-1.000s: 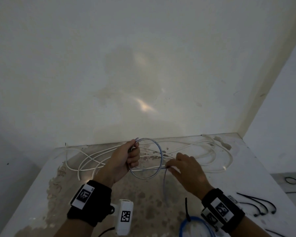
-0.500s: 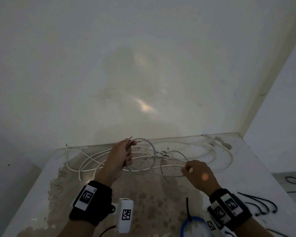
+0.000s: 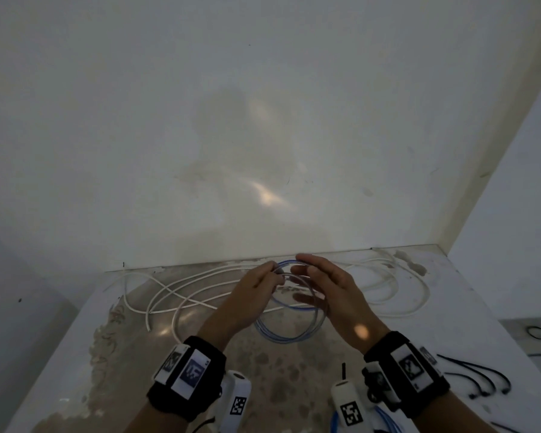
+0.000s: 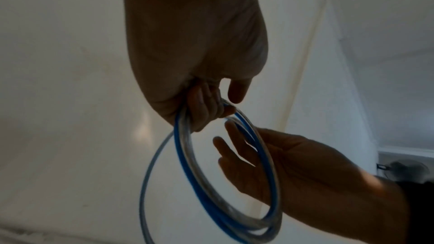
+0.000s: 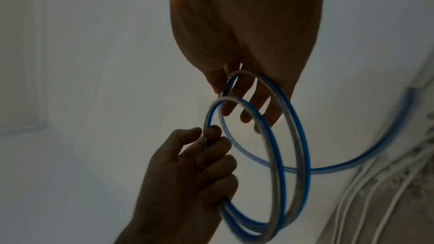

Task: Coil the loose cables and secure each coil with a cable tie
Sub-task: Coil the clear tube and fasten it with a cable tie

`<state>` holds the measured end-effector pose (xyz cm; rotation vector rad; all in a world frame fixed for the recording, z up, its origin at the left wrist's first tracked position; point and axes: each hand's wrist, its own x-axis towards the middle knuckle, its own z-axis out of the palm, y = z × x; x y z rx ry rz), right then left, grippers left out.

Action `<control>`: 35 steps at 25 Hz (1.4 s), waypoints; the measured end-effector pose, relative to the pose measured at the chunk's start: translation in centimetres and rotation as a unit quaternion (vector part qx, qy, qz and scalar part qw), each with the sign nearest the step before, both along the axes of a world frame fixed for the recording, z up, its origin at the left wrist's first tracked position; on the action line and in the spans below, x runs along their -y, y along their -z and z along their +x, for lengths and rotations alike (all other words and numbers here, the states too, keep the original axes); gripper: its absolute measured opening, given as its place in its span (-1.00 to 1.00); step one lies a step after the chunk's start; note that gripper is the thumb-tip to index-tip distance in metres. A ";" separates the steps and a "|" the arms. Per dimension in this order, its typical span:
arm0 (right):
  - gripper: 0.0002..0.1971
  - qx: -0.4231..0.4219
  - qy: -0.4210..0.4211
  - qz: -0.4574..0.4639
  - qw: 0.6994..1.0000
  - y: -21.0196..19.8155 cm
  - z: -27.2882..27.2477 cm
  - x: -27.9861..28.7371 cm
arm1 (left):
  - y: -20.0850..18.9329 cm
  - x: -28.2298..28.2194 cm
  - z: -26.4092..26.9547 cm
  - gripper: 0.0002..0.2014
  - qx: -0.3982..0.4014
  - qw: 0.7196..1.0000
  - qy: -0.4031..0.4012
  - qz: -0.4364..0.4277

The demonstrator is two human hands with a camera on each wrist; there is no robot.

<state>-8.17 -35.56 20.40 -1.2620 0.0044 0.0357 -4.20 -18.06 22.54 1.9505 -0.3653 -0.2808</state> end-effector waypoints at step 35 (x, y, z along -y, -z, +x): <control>-0.70 0.068 0.191 -0.409 0.890 2.6 -0.1 3.3 | 0.4 3.3 1.9 -0.67 -0.167 0.893 -0.195 -0.370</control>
